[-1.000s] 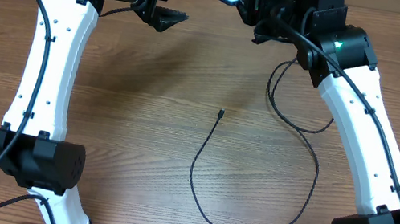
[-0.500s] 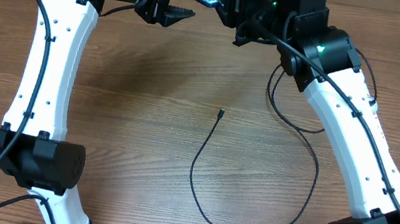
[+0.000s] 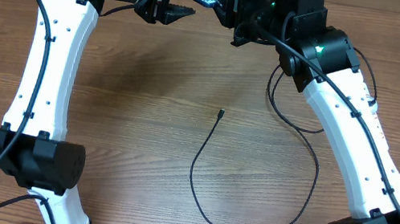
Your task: Plug charger to phone and switch on socket
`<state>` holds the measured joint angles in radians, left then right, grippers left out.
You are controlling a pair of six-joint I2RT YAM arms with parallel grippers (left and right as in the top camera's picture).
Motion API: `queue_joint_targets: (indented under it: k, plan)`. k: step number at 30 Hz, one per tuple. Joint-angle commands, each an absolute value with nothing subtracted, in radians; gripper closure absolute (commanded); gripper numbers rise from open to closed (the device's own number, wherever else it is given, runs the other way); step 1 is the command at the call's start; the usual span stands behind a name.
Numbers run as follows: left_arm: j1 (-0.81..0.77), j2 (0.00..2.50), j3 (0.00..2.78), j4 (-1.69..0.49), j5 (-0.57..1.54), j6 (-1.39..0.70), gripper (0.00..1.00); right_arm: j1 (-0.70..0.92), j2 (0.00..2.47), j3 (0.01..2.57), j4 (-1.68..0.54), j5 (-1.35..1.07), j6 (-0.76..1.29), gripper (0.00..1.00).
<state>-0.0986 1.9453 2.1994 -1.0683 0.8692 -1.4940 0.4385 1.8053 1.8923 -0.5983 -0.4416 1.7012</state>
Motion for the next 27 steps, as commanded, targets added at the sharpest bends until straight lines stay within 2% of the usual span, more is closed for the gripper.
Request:
queue_joint_targets:
  k: [1,10,15,27]
  plan:
    - [-0.105,1.956,2.197,-1.065,0.82,-1.505,0.48,0.439,1.754,1.927,-0.576,-0.456,1.715,0.96]
    - [-0.105,1.956,2.197,-1.064,0.8,-1.509,0.53,0.439,1.754,1.927,-0.571,-0.473,1.718,0.96]
    - [-0.105,1.956,2.197,-1.057,0.8,-1.517,0.65,0.44,1.754,1.927,-0.57,-0.474,1.718,0.96]
    - [-0.105,1.956,2.197,-1.048,0.795,-1.527,0.8,0.44,1.754,1.927,-0.569,-0.495,1.729,0.96]
